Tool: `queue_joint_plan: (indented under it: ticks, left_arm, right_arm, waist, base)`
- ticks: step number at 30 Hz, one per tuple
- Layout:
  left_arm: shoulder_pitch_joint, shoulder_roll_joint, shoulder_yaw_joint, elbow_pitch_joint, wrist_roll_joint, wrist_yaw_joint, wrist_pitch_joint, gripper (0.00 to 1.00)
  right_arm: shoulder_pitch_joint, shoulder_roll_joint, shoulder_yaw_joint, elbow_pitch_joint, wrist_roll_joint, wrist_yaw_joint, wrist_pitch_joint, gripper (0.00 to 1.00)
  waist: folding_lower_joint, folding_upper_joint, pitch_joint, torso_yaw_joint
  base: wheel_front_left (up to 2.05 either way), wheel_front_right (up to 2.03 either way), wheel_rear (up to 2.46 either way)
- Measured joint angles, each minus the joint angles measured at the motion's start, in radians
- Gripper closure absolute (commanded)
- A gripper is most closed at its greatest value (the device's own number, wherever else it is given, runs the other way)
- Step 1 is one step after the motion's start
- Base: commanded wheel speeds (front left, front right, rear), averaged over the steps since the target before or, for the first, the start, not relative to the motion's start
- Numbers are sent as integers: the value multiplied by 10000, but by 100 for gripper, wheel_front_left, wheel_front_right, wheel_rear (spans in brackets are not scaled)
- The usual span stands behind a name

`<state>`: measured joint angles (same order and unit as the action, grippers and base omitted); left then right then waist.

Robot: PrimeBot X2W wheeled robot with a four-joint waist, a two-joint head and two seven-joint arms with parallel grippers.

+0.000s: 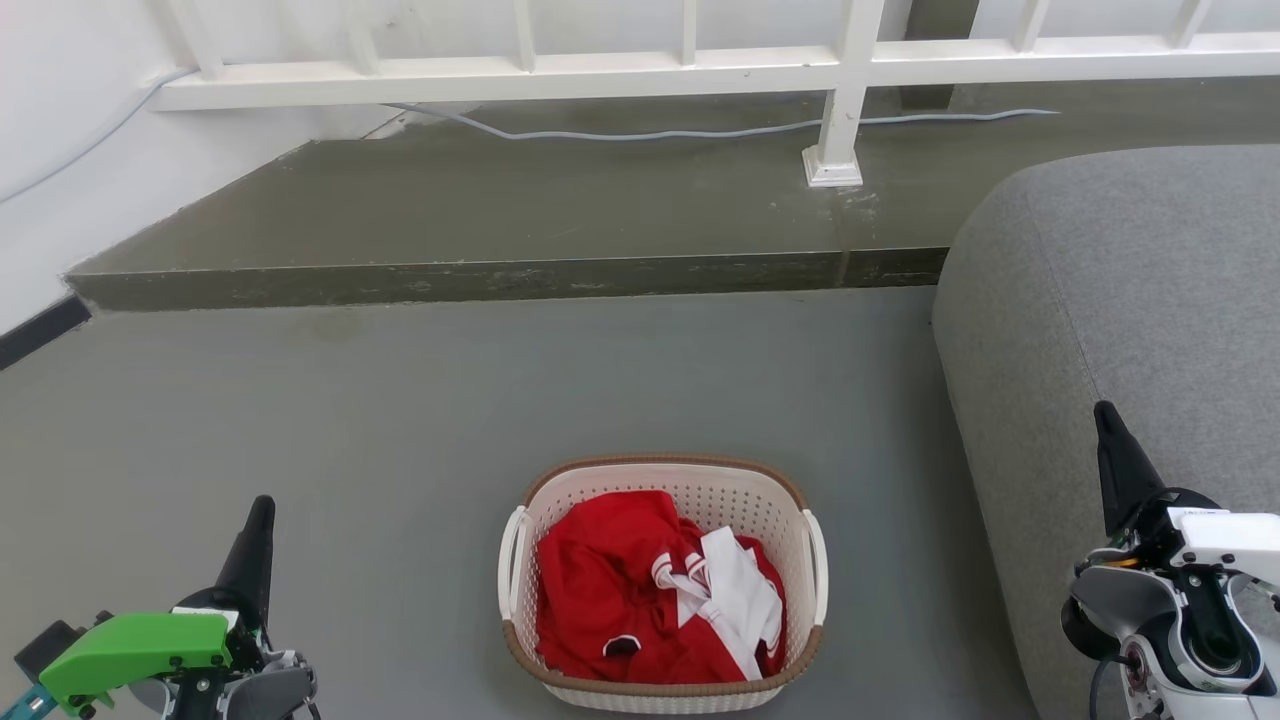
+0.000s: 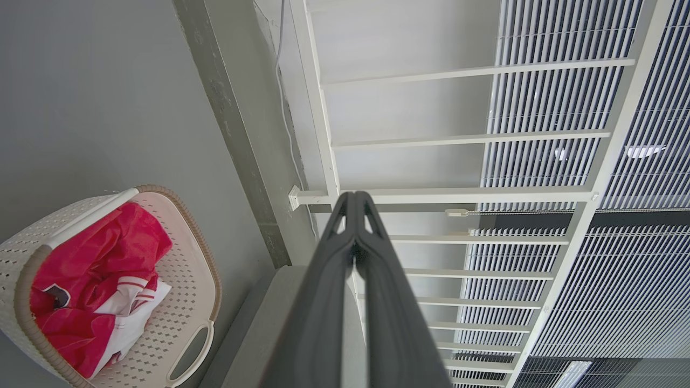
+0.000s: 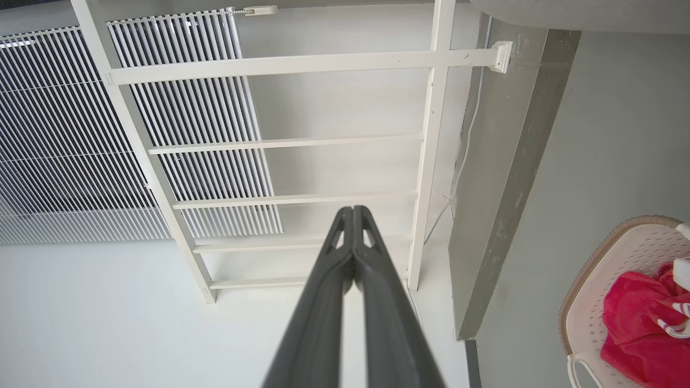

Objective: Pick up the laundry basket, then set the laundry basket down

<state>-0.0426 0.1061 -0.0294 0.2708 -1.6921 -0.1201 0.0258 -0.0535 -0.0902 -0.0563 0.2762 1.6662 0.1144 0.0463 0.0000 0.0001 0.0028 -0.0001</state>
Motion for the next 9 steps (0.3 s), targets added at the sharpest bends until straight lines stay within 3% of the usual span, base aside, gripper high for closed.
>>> queue_joint_plan:
  ticks: [9]
  left_arm:
    - [-3, -2, 6, 25, 0, -2, 0, 100]
  right_arm:
    - [-1, 0, -8, 10, 0, 2, 0, 100]
  waist:
    - [-1, 0, -1, 0]
  base:
    - [0, 0, 0]
